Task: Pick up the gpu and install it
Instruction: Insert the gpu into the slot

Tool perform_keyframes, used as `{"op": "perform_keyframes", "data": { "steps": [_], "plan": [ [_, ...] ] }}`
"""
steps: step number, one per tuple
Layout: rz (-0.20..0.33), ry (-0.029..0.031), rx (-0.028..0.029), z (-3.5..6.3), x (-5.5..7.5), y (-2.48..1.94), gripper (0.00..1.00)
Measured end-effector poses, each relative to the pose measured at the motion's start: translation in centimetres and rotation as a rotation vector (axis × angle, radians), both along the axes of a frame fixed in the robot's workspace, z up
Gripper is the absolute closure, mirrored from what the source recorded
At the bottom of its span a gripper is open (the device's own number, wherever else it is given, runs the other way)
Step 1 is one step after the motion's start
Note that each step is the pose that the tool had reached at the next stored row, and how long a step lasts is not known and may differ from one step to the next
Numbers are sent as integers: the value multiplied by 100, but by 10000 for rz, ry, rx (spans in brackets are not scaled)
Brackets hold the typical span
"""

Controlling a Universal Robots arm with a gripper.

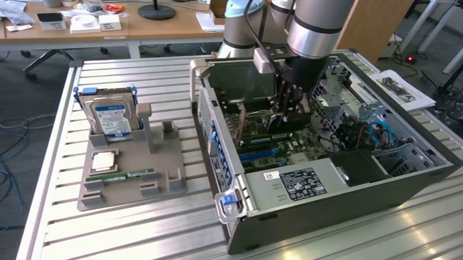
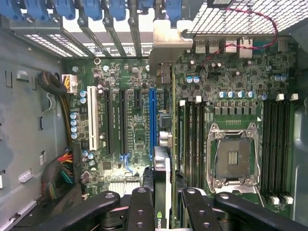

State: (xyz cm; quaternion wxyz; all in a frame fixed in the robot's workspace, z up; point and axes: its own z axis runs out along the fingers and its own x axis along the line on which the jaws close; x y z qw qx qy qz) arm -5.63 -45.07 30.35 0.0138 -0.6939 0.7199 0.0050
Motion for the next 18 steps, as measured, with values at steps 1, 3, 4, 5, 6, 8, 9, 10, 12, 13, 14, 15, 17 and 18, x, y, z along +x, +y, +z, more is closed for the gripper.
{"op": "perform_keyframes", "data": {
  "steps": [1, 3, 4, 5, 6, 8, 9, 10, 12, 13, 14, 15, 17, 18],
  "plan": [
    [0, 0, -2, 1, -9, 0, 73],
    [1, -1, -1, 1, -26, -1, 73],
    [0, -1, -2, 1, -33, -4, 73],
    [0, -1, -2, 1, -38, -9, 73],
    [2, -1, -2, 1, -42, -17, 73],
    [1, -1, -2, 1, -49, -35, 73],
    [0, -1, -2, 1, -52, -44, 73],
    [0, -1, -1, 1, -55, -53, 73],
    [1, -1, -2, 1, -60, -71, 73],
    [1, -1, -2, 1, -63, -80, 73],
    [1, -1, -2, 1, -66, -88, 73],
    [1, -1, -2, 0, -69, -94, 73],
    [2, -2, -1, -10, -71, -99, 73],
    [4, -1, -2, -18, -73, -101, 73]
  ]
}}
